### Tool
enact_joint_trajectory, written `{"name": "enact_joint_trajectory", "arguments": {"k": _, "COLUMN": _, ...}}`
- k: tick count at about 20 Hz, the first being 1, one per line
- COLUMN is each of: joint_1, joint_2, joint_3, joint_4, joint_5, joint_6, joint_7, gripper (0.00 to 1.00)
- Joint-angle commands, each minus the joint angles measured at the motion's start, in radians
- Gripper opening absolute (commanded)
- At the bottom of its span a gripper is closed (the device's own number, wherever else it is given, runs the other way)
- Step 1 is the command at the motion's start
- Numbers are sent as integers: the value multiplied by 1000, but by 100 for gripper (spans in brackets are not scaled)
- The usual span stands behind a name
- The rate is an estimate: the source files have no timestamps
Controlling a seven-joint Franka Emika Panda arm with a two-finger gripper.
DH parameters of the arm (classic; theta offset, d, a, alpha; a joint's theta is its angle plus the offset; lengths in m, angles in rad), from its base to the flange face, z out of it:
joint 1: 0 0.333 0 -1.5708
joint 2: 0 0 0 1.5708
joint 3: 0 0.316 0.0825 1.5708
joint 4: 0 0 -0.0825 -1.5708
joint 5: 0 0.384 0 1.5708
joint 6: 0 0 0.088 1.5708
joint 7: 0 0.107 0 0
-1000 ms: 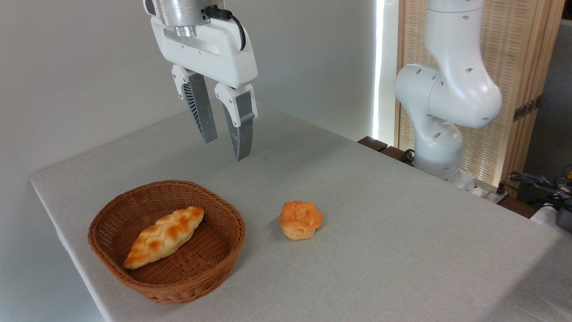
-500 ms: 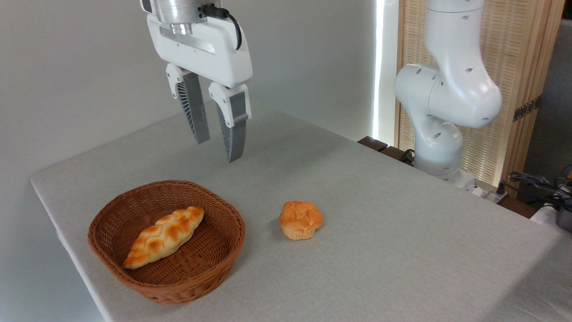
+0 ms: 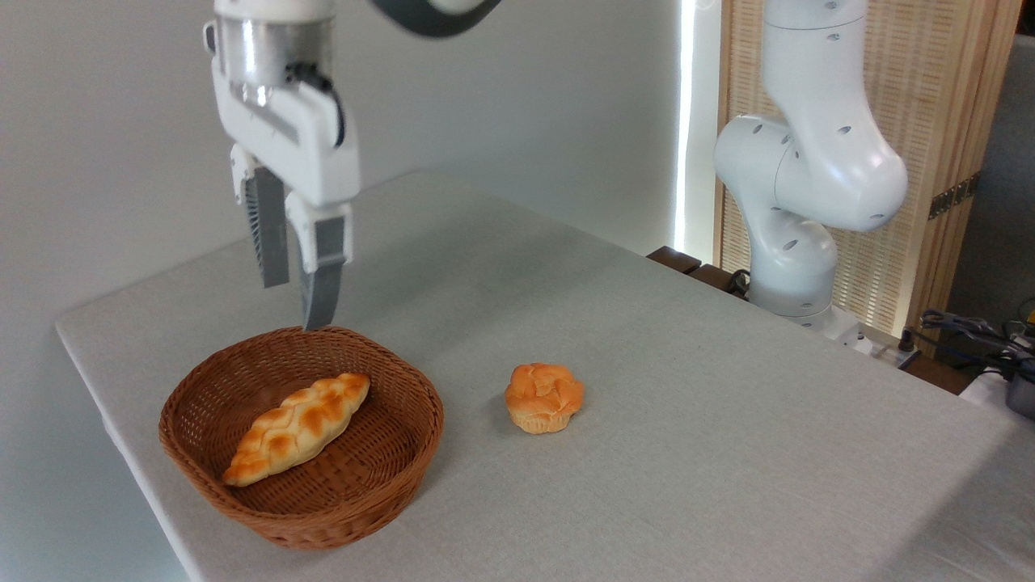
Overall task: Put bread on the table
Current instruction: 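Lower the gripper into the basket over the long bread roll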
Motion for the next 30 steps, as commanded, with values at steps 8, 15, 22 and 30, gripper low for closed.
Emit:
{"name": "enact_joint_trajectory", "arguments": {"k": 8, "joint_1": -1, "joint_2": 61, "joint_3": -48, "joint_4": -153, "joint_5": 3, "joint_6": 153, "joint_7": -5, "gripper": 100}}
{"name": "enact_joint_trajectory", "arguments": {"k": 15, "joint_1": -1, "joint_2": 101, "joint_3": -82, "joint_4": -215, "joint_5": 1, "joint_6": 265, "joint_7": -21, "gripper": 100}}
{"name": "enact_joint_trajectory", "arguments": {"k": 22, "joint_1": 1, "joint_2": 104, "joint_3": -91, "joint_4": -252, "joint_5": 6, "joint_6": 339, "joint_7": -64, "gripper": 100}}
{"name": "enact_joint_trajectory", "arguments": {"k": 30, "joint_1": 1, "joint_2": 106, "joint_3": -91, "joint_4": -261, "joint_5": 44, "joint_6": 342, "joint_7": -84, "gripper": 100}}
